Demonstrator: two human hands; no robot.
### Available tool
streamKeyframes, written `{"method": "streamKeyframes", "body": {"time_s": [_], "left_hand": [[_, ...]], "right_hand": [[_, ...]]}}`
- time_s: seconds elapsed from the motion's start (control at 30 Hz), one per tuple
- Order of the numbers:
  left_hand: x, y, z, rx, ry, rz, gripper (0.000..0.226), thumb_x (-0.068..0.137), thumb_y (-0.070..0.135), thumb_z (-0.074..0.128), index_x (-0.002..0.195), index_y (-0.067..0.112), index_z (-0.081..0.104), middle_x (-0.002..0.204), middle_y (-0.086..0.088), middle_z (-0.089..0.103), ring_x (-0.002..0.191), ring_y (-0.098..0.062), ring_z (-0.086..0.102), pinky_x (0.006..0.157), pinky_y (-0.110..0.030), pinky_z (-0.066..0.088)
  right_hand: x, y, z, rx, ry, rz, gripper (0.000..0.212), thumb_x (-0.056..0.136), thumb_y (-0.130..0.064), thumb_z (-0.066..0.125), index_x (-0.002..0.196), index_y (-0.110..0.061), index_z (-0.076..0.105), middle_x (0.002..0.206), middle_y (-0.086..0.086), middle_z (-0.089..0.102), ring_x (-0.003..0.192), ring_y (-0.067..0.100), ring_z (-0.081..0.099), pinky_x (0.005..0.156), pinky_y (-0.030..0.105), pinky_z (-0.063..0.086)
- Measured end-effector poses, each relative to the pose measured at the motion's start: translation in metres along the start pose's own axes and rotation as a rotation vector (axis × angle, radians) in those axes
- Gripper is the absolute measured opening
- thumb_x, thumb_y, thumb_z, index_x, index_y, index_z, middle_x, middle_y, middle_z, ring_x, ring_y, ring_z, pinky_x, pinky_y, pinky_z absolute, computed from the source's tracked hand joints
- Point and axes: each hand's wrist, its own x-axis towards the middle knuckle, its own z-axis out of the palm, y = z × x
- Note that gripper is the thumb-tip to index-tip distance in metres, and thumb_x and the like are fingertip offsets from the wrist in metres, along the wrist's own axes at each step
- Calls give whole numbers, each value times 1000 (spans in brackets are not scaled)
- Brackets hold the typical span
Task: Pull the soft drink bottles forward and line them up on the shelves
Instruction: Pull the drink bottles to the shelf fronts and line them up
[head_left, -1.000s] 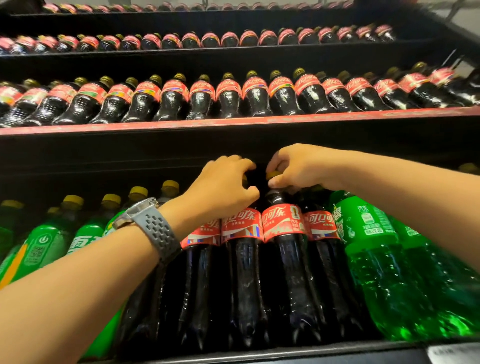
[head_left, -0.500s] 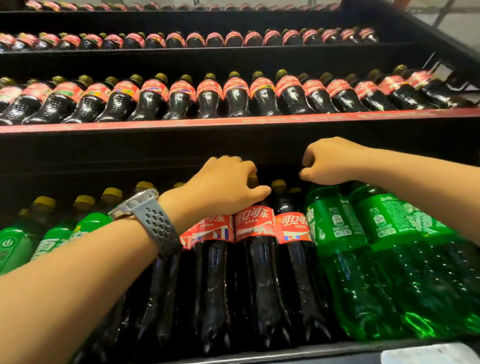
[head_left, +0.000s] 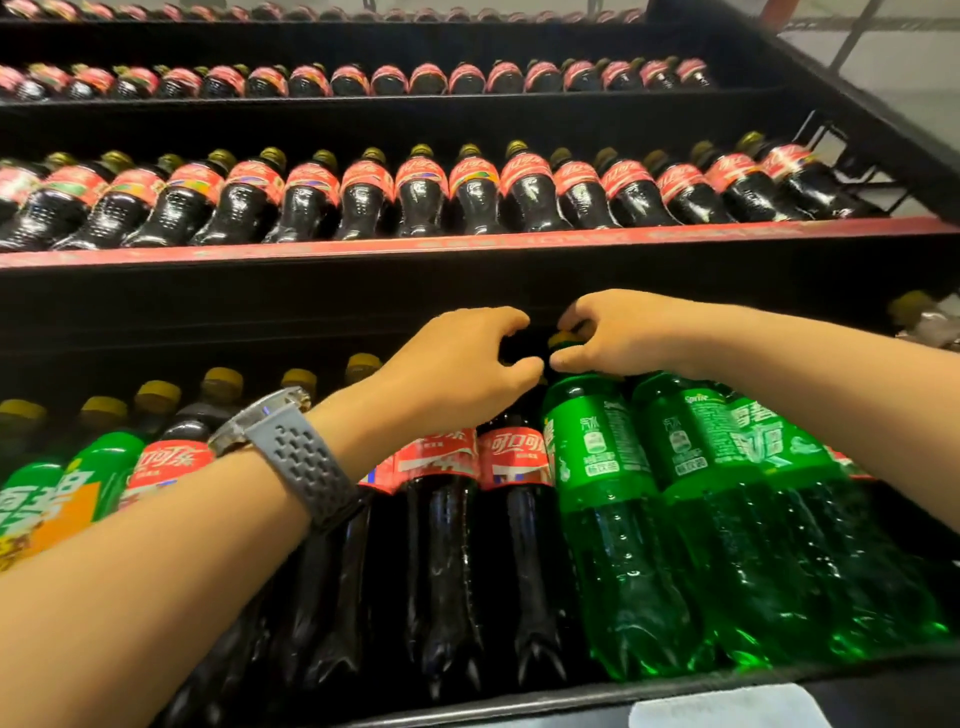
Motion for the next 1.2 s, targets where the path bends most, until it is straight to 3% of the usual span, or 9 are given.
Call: {"method": "streamKeyframes", "body": {"time_s": [0.2,0.37,0.5,0.57,0.7,0.87,0.97,1.07,1.2], "left_hand": [[21,23,25,-161,-122,-87,63,86,46,59,142,23,42,137,1,54,122,-14,51,102,-26,39],[31,26,34,-572,-214,-290,82,72,30,72,146,26,37,133,-1,55,120,-12,53,107,-33,40],[36,26,40,-780,-297,-345,78,78,10,67,147,18,33,146,-2,43,128,-15,47,110,-36,37],[36,26,39,-833,-309,-381,73,81,7,68,145,20,37,143,0,46,121,-15,54,104,-34,44],[39,34,39,-563,-213,-384,78,71,35,82,139,27,45,128,5,59,108,-12,61,99,-32,47],[46,51,47,-122,-148,-319,94,64,63,75,142,23,41,140,2,46,121,-13,48,89,-23,37],[47,47,38,-249,-209,-385,71,77,44,72,140,26,44,136,4,52,117,-12,53,97,-27,44],[43,42,27,-510,-276,-438,60,82,22,72,138,27,49,128,5,59,107,-10,60,94,-28,50],[42,44,30,-358,-176,-387,64,74,41,78,132,30,54,122,13,59,104,-3,57,80,-15,44]], "right_hand": [[-7,39,-19,-55,369,-134,23,83,-24,58,103,-22,68,103,0,68,98,18,59,76,22,37],[-6,71,-29,-135,92,-2,49,80,-40,66,122,-17,60,122,4,62,111,22,57,87,25,41],[-13,87,-24,112,-48,19,67,77,-46,69,134,-17,50,121,1,60,105,18,57,85,27,44],[-15,91,-20,198,-68,10,68,77,-43,70,135,-18,47,117,1,59,102,17,57,85,29,46],[-15,92,-18,201,-5,-23,68,72,-50,73,128,-18,50,108,0,61,94,17,59,78,30,48],[-16,84,-10,47,39,-25,81,70,-63,67,131,-17,41,119,5,55,96,20,49,69,29,37],[-15,85,-12,58,18,-33,69,80,-57,60,132,-16,42,124,7,54,103,23,51,75,30,39],[-14,89,-18,151,-14,-28,55,86,-41,60,133,-18,45,124,5,54,97,20,50,75,28,37],[-18,85,-18,107,3,-34,64,82,-48,65,132,-15,44,121,7,56,100,23,53,76,28,41]]}}
